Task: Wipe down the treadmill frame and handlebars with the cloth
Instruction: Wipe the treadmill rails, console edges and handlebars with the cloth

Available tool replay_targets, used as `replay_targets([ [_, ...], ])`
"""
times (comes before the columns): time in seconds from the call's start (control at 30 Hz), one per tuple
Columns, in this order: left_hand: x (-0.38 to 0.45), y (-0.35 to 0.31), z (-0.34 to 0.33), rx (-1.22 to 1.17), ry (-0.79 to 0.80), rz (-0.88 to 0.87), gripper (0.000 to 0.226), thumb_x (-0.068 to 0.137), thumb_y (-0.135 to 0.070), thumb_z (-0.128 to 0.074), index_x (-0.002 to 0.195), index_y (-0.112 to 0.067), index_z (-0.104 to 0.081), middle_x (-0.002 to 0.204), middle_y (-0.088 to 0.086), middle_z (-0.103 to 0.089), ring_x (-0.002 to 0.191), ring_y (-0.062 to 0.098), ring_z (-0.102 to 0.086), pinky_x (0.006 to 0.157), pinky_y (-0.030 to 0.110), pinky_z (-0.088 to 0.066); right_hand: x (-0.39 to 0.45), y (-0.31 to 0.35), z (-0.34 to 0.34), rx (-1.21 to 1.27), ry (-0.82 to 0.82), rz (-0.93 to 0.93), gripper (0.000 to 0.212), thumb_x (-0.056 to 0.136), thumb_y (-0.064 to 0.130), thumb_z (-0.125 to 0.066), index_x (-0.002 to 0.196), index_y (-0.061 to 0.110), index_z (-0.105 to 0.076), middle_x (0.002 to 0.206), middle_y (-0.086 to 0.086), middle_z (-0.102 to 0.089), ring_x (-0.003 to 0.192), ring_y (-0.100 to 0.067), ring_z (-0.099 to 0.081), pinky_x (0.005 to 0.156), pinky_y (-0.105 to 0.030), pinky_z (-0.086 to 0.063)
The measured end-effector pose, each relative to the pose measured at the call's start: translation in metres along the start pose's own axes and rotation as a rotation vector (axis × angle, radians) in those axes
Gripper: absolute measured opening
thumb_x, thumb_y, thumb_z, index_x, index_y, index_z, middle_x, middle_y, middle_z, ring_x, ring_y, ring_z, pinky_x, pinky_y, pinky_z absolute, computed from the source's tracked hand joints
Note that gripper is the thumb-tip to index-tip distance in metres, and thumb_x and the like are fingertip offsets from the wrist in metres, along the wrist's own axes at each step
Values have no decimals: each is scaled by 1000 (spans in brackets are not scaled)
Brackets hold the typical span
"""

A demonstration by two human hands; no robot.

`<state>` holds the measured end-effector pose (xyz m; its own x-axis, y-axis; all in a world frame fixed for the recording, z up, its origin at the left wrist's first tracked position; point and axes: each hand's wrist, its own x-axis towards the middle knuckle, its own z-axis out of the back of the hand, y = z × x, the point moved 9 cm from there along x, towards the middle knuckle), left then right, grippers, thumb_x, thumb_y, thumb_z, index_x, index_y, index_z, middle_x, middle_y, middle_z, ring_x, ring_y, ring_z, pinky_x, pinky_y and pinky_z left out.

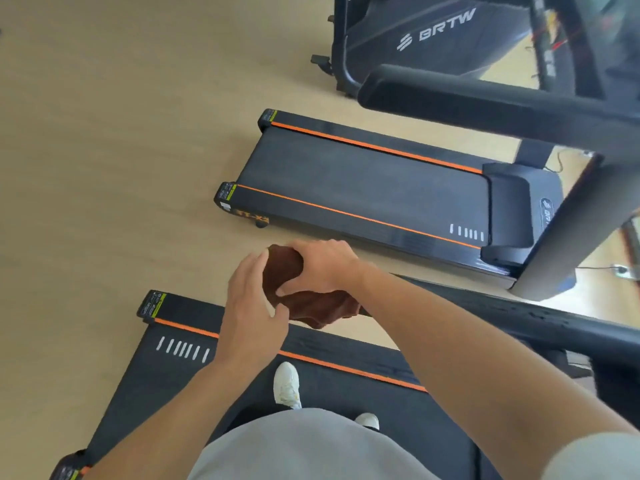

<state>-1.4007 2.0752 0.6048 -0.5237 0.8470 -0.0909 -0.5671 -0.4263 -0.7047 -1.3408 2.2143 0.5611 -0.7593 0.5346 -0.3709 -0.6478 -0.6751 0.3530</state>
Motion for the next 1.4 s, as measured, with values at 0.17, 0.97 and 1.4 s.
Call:
replay_targets([
  [0.17, 27, -69, -56, -14, 219, -205, 80, 84, 1, -65, 154, -24, -34, 158, -6, -34, 148, 13, -29, 122, 32, -26, -69, -84, 2, 30, -17, -168, 78, 64, 79, -72, 131, 44, -51, 111, 16, -71, 101, -19, -66, 81, -37, -47],
  [0.97, -3, -172, -198, 152, 704, -605, 71, 96, -31, -63, 156, -23, -27, 164, -9, -24, 154, 9, -10, 120, 23, -7, -365, -360, -2, 172, -539, -1023, 61, 104, 61, -32, 154, 26, -44, 163, 2, -37, 156, -21, -15, 127, -42, 2],
  [1.4, 33, -186, -162, 28, 422, -347, 58, 99, -27, -58, 153, -30, -35, 160, -11, -34, 151, 6, -21, 123, 34, -21, -206, -273, 16, 328, -184, -899, 38, 96, 49, -46, 121, 28, -67, 115, -6, -71, 107, -31, -65, 81, -37, -39],
])
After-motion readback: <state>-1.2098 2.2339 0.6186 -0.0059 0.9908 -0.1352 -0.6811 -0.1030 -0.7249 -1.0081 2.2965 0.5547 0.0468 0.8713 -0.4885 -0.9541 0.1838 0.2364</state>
